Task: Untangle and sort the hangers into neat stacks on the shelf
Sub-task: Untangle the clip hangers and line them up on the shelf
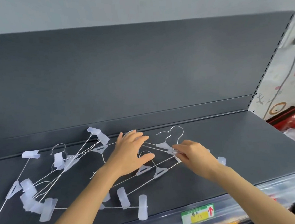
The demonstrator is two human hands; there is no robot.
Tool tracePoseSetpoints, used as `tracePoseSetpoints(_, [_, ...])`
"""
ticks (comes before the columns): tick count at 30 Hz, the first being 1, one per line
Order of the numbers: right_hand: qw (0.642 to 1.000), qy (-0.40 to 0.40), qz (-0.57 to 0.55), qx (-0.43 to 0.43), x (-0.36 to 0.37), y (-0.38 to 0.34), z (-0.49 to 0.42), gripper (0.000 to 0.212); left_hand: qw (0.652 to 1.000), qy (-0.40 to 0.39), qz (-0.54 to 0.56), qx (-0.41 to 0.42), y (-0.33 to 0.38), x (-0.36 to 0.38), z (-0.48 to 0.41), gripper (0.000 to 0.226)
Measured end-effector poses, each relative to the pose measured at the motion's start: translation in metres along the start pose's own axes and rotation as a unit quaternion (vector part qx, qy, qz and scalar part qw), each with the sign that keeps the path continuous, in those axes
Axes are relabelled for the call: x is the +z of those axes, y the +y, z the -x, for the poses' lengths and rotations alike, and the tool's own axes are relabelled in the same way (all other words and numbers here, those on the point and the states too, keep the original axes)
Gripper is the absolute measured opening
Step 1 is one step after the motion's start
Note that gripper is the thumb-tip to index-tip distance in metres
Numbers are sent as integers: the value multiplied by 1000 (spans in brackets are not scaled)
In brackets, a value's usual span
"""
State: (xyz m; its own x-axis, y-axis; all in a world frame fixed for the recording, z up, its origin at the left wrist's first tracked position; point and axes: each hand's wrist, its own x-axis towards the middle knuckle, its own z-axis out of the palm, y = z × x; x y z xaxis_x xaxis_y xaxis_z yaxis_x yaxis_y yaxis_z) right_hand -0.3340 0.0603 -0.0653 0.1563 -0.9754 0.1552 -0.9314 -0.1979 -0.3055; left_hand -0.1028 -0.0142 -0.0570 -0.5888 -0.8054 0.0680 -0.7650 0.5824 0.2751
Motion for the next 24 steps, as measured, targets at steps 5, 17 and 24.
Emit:
tracePoseSetpoints(5, [1000, 18, 4, 13, -30, 31, 9, 23, 999, 5, -8, 35, 28, -6, -24, 72])
tracePoseSetpoints(17, [999, -27, 21, 10, -75, 159, 19, 23, 997, -52, -28, 58, 107, 11, -104, 62])
tracePoseSetpoints(24, [992, -107, 61, 2, -72, 211, 8, 20, 994, -98, -32, 36, 134, 44, -147, 54])
